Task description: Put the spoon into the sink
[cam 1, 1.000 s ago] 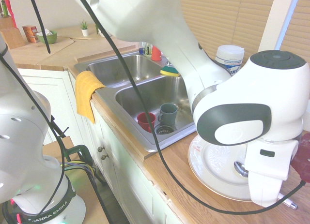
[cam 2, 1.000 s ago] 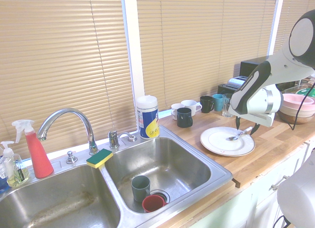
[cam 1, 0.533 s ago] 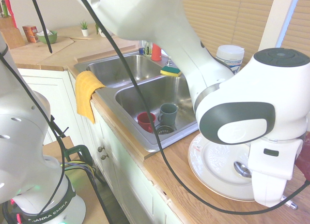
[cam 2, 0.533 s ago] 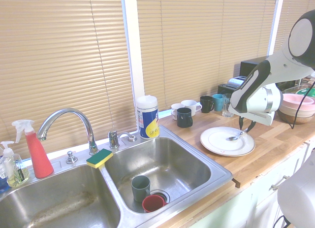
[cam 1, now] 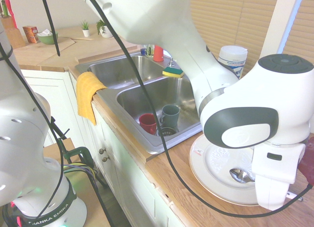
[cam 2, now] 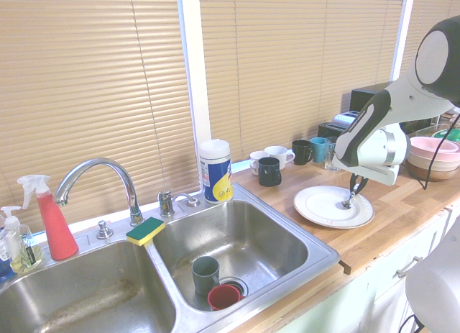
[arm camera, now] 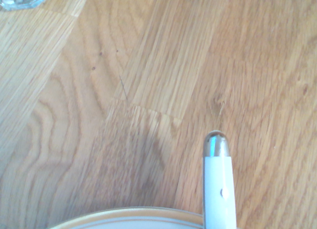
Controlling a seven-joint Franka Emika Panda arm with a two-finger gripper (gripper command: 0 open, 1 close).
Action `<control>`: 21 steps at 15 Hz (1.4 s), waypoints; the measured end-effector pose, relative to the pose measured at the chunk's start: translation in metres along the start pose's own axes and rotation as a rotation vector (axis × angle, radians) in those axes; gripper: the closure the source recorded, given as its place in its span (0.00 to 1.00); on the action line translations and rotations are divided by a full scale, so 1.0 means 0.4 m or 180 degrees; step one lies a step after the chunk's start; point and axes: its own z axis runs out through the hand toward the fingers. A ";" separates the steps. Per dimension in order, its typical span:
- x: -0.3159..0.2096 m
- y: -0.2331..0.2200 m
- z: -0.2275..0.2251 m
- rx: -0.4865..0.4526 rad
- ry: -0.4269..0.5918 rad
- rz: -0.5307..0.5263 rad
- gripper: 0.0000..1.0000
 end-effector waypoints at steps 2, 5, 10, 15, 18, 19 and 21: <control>0.010 0.000 -0.004 0.0016 0.0002 0.0008 1.00; 0.023 -0.008 -0.036 0.0106 0.0002 0.0000 1.00; -0.047 -0.052 -0.200 0.0431 -0.0036 -0.0327 1.00; -0.367 -0.017 -0.335 0.0667 0.0079 -0.1050 1.00; -0.532 0.038 -0.410 0.0771 0.0205 -0.1378 1.00; -0.581 0.056 -0.423 0.0800 0.0257 -0.1486 1.00; -0.675 0.093 -0.434 0.0836 0.0349 -0.1670 1.00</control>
